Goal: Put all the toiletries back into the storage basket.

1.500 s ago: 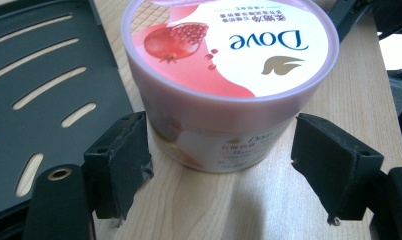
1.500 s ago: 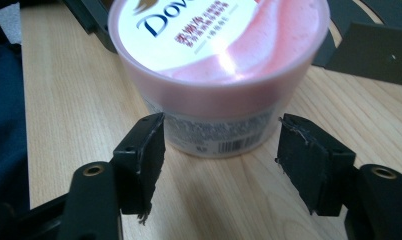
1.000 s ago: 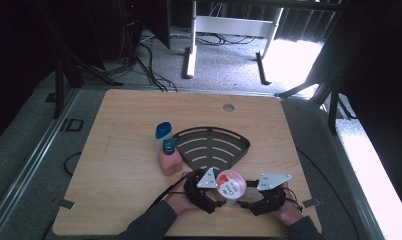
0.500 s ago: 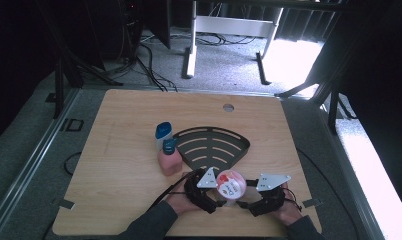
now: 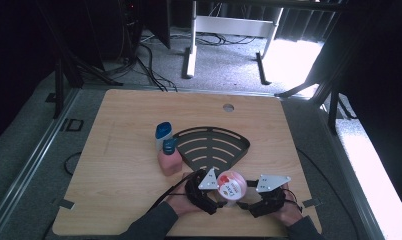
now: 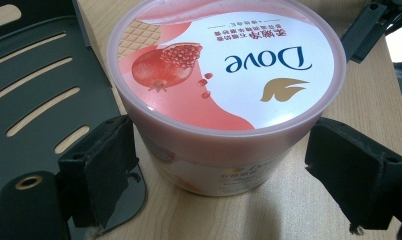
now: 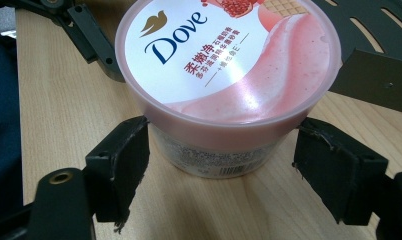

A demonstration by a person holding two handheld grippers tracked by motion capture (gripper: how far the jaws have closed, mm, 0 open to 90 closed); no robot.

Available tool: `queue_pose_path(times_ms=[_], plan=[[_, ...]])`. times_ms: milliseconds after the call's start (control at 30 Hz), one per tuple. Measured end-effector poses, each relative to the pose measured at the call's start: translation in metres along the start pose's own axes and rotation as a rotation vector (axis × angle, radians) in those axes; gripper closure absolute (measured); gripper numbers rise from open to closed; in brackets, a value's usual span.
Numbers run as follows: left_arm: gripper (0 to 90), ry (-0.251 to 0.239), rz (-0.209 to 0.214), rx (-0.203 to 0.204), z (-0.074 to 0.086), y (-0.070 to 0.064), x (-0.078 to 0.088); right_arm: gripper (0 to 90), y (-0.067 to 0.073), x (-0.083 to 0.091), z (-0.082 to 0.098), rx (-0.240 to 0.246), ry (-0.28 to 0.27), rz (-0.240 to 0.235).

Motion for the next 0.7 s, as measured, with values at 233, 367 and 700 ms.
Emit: queue_pose_path(times_ms=[233,367,700], plan=[[13.4,0.001,0.001,0.008,-0.002,0.000,0.001,22.0,0.000,0.001,-0.001,-0.004,-0.002,-0.007],[13.4,0.007,0.000,-0.001,-0.006,0.002,0.002,22.0,-0.001,0.003,-0.003,-0.005,-0.006,-0.005],[13.3,0.003,-0.005,0.005,-0.014,0.007,0.005,21.8,-0.005,0.009,-0.010,-0.005,-0.011,-0.008]])
Point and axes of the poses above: each handheld gripper's, and its own axes: x roughly backward along the jaws, z roughly out of its underside, y roughly to its left, the point moved 8 cm from there along -x, roughly forward along the jaws, and after that the axes turned 8 degrees about -x, right-handed, at the moved point
